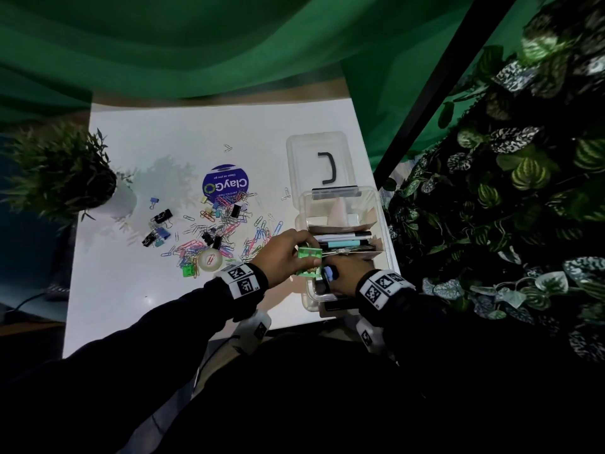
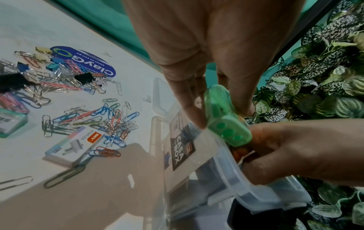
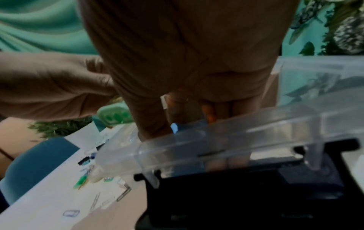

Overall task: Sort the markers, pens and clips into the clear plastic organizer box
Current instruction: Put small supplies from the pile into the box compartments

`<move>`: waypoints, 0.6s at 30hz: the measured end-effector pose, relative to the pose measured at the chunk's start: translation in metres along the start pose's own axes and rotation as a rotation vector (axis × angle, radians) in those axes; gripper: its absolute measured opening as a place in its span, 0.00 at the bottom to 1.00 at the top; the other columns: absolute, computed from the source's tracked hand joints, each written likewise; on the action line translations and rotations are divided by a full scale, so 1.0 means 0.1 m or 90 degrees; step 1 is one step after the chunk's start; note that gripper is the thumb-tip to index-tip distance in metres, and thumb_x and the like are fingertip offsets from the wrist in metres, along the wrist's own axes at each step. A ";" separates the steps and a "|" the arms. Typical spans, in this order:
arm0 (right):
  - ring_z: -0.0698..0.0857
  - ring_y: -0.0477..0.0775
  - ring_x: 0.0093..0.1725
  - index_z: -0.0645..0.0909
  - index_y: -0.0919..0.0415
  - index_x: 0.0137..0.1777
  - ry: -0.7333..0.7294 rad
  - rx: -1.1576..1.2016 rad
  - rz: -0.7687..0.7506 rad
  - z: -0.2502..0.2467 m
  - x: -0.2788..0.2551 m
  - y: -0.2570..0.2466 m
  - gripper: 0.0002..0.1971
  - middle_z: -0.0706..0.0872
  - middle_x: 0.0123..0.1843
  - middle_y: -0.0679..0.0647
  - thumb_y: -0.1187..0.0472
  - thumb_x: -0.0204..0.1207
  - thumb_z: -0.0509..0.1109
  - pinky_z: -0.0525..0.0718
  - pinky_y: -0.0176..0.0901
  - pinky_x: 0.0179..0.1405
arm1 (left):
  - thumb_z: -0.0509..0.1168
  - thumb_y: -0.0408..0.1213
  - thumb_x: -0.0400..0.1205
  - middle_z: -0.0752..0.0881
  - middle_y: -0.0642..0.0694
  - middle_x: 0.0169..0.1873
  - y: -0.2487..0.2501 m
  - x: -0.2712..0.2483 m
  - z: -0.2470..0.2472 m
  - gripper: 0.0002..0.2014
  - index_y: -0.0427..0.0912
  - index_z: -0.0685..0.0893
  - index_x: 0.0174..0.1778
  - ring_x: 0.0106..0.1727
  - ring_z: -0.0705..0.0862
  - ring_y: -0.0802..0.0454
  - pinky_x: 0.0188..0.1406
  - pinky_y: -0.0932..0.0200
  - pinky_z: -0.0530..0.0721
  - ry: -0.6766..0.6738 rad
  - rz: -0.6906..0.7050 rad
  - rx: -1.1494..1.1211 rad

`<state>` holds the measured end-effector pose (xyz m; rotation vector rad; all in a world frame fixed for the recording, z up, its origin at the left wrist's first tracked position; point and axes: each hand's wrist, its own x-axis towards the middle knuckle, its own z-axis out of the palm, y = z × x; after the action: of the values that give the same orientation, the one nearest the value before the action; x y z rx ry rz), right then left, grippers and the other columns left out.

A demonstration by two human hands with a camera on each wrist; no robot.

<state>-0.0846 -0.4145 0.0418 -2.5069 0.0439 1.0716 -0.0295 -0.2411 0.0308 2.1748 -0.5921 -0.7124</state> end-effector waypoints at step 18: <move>0.84 0.63 0.57 0.77 0.59 0.59 0.105 0.007 0.005 0.11 0.14 0.25 0.16 0.86 0.57 0.60 0.51 0.76 0.70 0.77 0.48 0.47 | 0.72 0.44 0.77 0.88 0.53 0.40 0.04 0.00 0.00 0.06 0.51 0.82 0.46 0.41 0.84 0.57 0.41 0.56 0.80 -0.024 -0.012 -0.001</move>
<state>-0.0872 -0.4316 0.0159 -2.5816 0.1073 0.8632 -0.0300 -0.2437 0.0342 2.1721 -0.5905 -0.7643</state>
